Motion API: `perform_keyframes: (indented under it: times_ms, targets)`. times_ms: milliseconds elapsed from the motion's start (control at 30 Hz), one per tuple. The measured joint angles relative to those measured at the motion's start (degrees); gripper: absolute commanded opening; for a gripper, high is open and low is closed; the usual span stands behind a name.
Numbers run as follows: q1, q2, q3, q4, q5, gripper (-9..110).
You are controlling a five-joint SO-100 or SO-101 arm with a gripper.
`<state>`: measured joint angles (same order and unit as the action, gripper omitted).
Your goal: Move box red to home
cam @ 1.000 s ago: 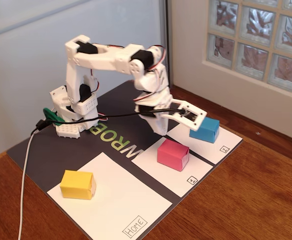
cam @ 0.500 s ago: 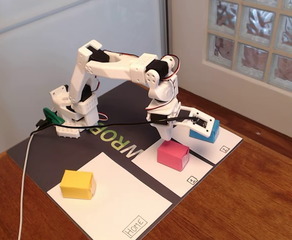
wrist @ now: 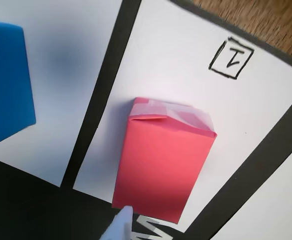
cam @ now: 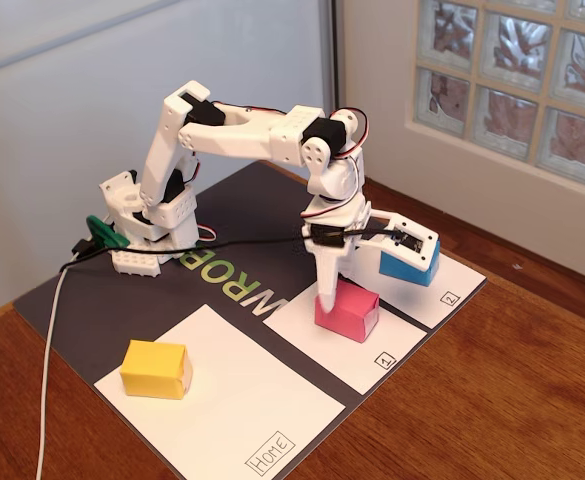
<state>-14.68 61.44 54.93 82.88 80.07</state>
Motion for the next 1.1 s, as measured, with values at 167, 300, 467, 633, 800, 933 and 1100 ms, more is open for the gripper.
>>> perform_keyframes:
  times_ms: [167, 300, 467, 633, 800, 933, 1100]
  targets:
    - [0.00, -0.62, -2.55, 0.97, 0.09, 60]
    - [-0.88, -0.62, -2.55, 1.67, 1.58, 57]
    - [-3.25, -0.70, -2.55, 1.67, 4.39, 56]
    - [-4.92, -2.11, -2.64, 1.67, 5.98, 56]
    - [-5.45, -3.87, -2.64, 1.23, 6.94, 56]
    - [-5.45, -5.10, -2.64, -0.09, 7.12, 55]
    - [-5.19, -6.94, -2.64, -1.93, 7.47, 56]
